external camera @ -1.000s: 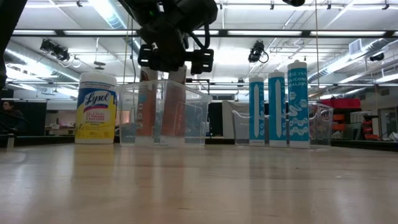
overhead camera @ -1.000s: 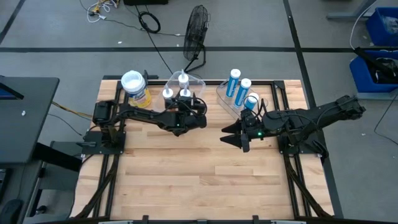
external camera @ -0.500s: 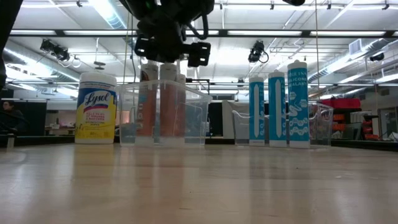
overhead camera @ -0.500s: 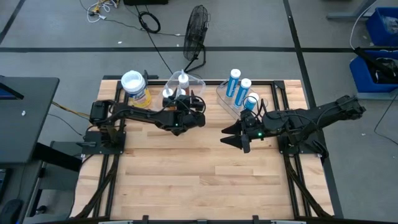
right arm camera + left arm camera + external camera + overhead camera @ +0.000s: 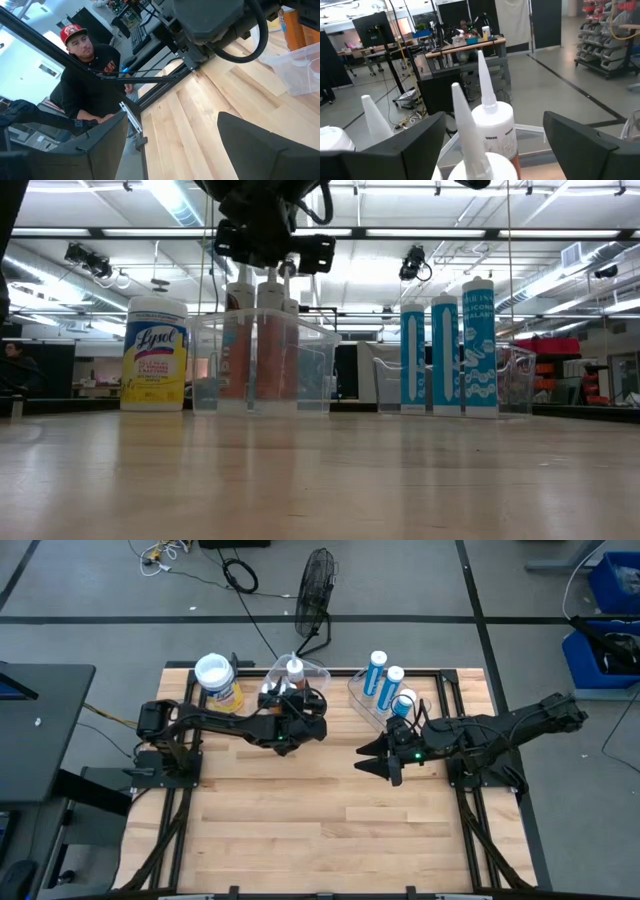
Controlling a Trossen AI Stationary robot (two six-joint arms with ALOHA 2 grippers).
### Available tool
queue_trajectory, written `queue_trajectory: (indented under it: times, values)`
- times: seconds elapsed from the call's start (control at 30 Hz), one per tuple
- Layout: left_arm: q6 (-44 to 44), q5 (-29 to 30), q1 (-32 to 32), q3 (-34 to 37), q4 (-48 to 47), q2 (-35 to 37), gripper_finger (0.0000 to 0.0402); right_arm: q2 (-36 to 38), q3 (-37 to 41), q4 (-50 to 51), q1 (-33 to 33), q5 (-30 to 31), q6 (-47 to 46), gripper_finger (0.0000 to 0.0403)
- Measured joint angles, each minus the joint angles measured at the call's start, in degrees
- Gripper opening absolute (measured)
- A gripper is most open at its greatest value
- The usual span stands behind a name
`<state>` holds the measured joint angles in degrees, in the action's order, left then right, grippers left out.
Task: Pick & place silicon tubes, Sealant and Lysol wipes
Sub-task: Return to Home Position
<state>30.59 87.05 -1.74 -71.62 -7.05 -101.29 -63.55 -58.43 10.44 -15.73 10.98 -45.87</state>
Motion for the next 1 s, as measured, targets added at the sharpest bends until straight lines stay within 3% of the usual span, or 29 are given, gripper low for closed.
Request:
queue_trajectory:
  times: [0.47, 0.7, 0.87, 1.0]
  values:
    - [-5.96, -1.55, 0.46, 0.03, 0.40, 4.73, 0.0339, 0.00, 0.00, -0.04, 0.00, 0.05, 0.39, 0.0311]
    - [-13.37, -16.07, 3.56, 0.01, 3.73, 10.25, 0.0320, 0.00, 0.00, 0.15, 0.00, 0.11, 2.03, 0.0311]
    - [-19.24, -27.36, 7.19, -0.04, 3.83, 15.34, 0.0263, 0.05, 0.00, 0.74, 0.00, -0.27, 2.41, 0.0311]
    - [-21.10, -35.85, 9.96, -0.04, 1.07, 18.21, 0.0194, 0.81, 0.02, 0.81, 0.00, -1.55, 3.41, 0.0311]
